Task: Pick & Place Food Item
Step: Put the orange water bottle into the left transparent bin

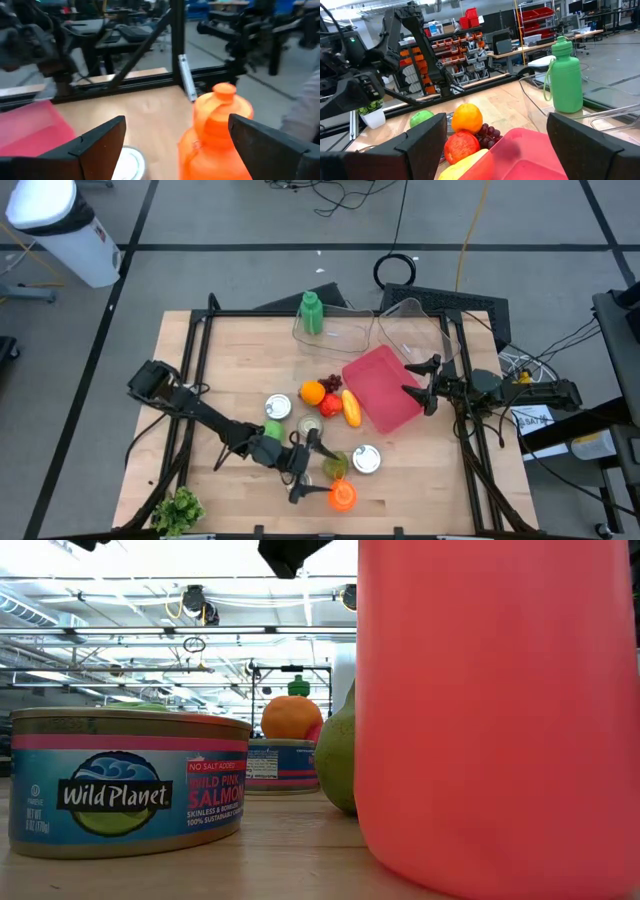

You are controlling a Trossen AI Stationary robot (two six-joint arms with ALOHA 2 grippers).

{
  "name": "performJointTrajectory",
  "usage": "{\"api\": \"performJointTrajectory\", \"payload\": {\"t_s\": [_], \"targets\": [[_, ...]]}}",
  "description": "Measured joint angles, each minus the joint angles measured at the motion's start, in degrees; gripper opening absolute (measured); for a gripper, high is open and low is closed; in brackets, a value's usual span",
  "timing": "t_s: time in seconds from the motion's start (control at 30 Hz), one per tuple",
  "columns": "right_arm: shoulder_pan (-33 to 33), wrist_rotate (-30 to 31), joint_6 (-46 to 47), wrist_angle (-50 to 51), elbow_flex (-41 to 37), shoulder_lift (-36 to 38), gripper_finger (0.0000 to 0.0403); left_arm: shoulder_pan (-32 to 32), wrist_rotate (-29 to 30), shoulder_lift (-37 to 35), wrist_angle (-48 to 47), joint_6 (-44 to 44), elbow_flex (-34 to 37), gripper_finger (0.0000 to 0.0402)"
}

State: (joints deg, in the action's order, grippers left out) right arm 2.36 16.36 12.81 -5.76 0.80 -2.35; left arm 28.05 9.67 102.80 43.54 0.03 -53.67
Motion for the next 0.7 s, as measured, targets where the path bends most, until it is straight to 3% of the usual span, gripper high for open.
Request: {"api": "performJointTrajectory", "payload": {"t_s": [0.1, 0.43, 0.7], "targets": [[0.01, 0.02, -0.01, 0.0, 0.02, 0.0, 0.0325, -0.35, -3.94, 0.0, 0.15, -0.27, 0.0, 0.0376], [0.01, 0.02, -0.01, 0.0, 0.02, 0.0, 0.0326, 0.21, -3.89, 1.97, 1.58, 0.81, -0.07, 0.0371], [-0.01, 0.02, 0.0, 0.0, 0.0, -0.07, 0.0325, 0.31, -4.24, 6.06, 1.06, 0.74, -4.31, 0.0364]]}}
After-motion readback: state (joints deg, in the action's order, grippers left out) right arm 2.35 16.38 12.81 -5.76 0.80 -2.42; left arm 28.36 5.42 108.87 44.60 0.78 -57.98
